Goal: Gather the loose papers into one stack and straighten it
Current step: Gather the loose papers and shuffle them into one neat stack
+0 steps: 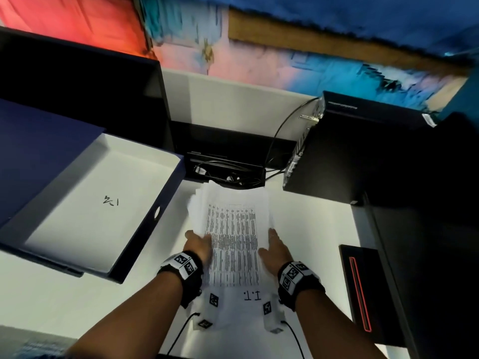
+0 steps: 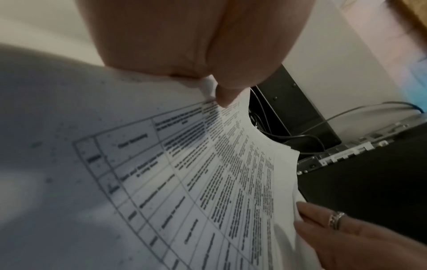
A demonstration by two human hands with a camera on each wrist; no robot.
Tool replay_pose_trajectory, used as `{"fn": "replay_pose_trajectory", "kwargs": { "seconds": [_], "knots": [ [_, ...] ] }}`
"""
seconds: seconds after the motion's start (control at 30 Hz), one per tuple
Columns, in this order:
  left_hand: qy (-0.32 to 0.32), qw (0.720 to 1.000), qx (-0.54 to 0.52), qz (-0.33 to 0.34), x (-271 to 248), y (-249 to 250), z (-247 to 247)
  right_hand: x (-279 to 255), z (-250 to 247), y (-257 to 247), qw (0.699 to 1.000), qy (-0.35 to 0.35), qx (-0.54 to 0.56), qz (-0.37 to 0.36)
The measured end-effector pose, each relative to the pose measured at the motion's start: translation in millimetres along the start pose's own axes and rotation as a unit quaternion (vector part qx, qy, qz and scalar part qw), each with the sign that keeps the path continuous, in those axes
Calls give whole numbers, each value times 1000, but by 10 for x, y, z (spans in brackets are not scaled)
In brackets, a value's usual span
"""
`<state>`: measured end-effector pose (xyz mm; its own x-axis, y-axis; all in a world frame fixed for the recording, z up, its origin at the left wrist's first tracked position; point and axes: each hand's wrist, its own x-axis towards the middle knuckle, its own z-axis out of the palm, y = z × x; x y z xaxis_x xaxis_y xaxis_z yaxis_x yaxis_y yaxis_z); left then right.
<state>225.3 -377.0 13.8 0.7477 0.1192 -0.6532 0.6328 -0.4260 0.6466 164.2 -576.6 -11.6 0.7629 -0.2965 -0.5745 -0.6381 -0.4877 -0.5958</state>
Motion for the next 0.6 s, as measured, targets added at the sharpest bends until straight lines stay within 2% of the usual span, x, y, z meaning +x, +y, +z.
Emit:
{"fn": "replay_pose_trajectory", "kwargs": {
  "seconds": [0.13,0.23,0.3,0.4,0.5,0.6],
  "knots": [
    [23,994,36,99,-27,-45,-7,-35,-47,127,997,61,46,-4],
    [-23,986,-59,151,-131,15,-59,-85,-296,142,987,111,116,-8],
    [-50,974,-121,185,-154,85,-91,-163,-569,12,967,155,198,-35],
    [-62,953,-196,223,-282,300,-130,-347,-1007,-261,915,174,352,-96],
    [-33,920,-223,321,-534,679,-165,-508,-1249,-420,889,206,384,-141],
    [-6,897,-213,388,-623,850,-185,-674,-1262,-556,872,257,371,-188]
  ]
}}
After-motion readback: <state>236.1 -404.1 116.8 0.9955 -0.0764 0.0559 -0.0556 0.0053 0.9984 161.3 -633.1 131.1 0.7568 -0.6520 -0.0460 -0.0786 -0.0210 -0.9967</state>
